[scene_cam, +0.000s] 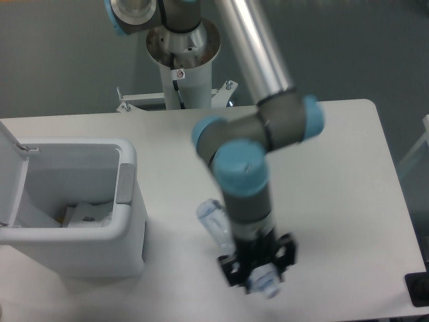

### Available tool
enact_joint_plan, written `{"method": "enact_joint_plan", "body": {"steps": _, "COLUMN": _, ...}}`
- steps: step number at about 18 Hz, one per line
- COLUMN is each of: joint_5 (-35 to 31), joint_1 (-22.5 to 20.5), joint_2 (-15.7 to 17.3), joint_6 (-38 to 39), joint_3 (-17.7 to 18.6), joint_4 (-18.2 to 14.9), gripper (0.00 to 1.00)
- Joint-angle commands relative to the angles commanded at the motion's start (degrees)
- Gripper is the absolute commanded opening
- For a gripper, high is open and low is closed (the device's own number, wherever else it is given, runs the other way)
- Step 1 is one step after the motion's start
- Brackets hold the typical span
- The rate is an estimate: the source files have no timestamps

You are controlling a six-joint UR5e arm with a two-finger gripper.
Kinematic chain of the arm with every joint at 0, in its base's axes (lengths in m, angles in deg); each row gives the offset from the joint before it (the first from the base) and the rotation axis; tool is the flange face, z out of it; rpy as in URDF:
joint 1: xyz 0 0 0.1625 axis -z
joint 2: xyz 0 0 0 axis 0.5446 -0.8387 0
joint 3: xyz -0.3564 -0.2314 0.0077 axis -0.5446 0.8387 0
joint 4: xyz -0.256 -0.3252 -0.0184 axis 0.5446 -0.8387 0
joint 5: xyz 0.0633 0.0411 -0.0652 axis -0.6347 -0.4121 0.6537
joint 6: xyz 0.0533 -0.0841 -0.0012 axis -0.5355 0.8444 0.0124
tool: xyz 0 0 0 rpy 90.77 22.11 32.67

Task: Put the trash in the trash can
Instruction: 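Lift the bottle and carry it over the trash bin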

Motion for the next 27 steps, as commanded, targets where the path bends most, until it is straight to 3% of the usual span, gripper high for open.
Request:
{"method": "enact_joint_plan", "body": {"steps": 1, "joint_5": 0.09, "joint_1": 0.00, "joint_2": 0.52, "joint_6": 2.02, "joint_3": -0.79, "joint_4": 1.76, "gripper": 0.71}}
{"method": "enact_joint_plan", "body": {"steps": 5, "joint_5": 0.70, "joint_1": 1.40, "joint_2": 3.25, "joint_6": 4.14, "joint_3": -3.61, "joint_4": 2.40, "gripper": 0.71}}
{"method": "enact_joint_plan", "body": {"steps": 10, "joint_5": 3.52, "joint_1": 4.83, "joint_2": 8.52, "joint_6": 7.04, "joint_3": -2.82, "joint_4": 2.57, "gripper": 0.71}}
{"method": "enact_joint_plan", "body": {"steps": 17, "joint_5": 3.43, "joint_1": 9.05, "joint_2": 12.04, "joint_6": 7.13, "joint_3": -2.64, "joint_4": 2.57, "gripper": 0.71}}
{"method": "enact_joint_plan", "body": {"steps": 23, "joint_5": 3.43, "joint_1": 14.49, "joint_2": 11.61, "joint_6": 6.96, "joint_3": -1.59, "joint_4": 2.92, "gripper": 0.71}}
{"method": "enact_joint_plan", "body": {"steps": 27, "joint_5": 3.34, "joint_1": 18.27, "joint_2": 11.34, "joint_6": 6.70, "joint_3": 2.18, "joint_4": 3.01, "gripper": 0.71}}
